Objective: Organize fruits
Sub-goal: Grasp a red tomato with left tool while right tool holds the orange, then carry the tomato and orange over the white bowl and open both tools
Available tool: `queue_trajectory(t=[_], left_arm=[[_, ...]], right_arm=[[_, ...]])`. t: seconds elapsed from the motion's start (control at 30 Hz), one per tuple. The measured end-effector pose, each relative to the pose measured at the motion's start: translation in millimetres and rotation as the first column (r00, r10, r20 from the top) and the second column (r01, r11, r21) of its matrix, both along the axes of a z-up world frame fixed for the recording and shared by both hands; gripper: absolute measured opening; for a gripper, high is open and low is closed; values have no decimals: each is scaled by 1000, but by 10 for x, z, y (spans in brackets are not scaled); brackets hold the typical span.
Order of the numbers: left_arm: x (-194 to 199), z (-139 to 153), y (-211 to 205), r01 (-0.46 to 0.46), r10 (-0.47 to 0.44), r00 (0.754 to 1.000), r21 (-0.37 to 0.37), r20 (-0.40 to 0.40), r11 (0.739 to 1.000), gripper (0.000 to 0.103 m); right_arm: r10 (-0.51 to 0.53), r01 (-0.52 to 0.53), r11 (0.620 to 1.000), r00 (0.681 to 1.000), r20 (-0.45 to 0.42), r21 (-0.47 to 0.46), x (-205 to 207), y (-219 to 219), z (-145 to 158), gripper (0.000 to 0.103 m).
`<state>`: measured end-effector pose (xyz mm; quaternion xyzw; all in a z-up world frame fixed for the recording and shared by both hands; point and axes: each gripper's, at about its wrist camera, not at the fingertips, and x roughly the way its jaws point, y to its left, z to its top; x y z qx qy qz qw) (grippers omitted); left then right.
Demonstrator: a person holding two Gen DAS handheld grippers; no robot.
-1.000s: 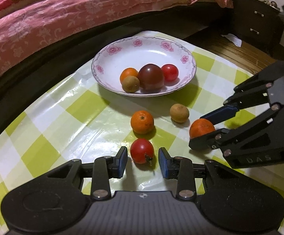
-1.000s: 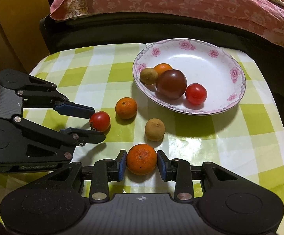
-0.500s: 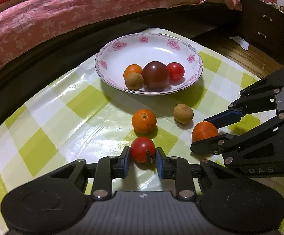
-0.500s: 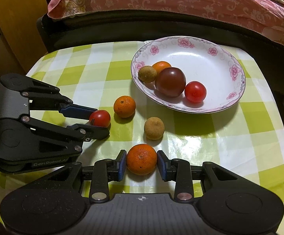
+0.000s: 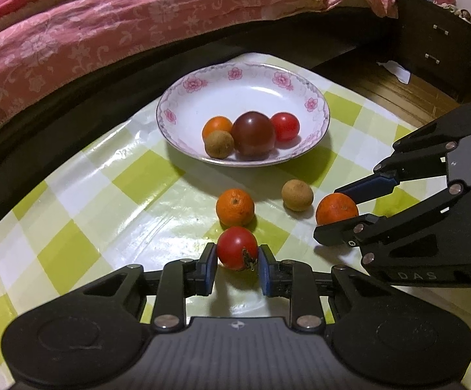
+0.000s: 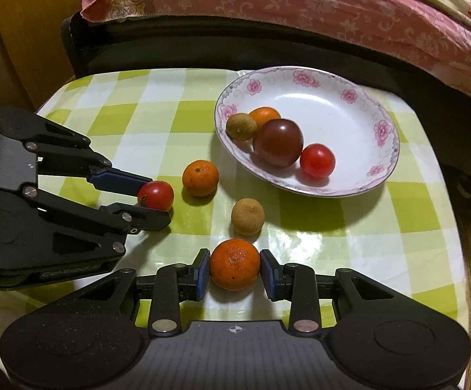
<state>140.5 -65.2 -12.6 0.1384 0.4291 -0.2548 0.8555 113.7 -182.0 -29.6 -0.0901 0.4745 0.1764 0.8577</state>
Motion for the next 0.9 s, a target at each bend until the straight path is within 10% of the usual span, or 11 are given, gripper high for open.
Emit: queue_trajectory(t=[0.9], left_arm=[[263, 287, -185, -34, 37, 995, -41, 88, 999, 34]], right_arm=[[-73, 71, 997, 994, 79, 30, 202, -147, 236, 29]])
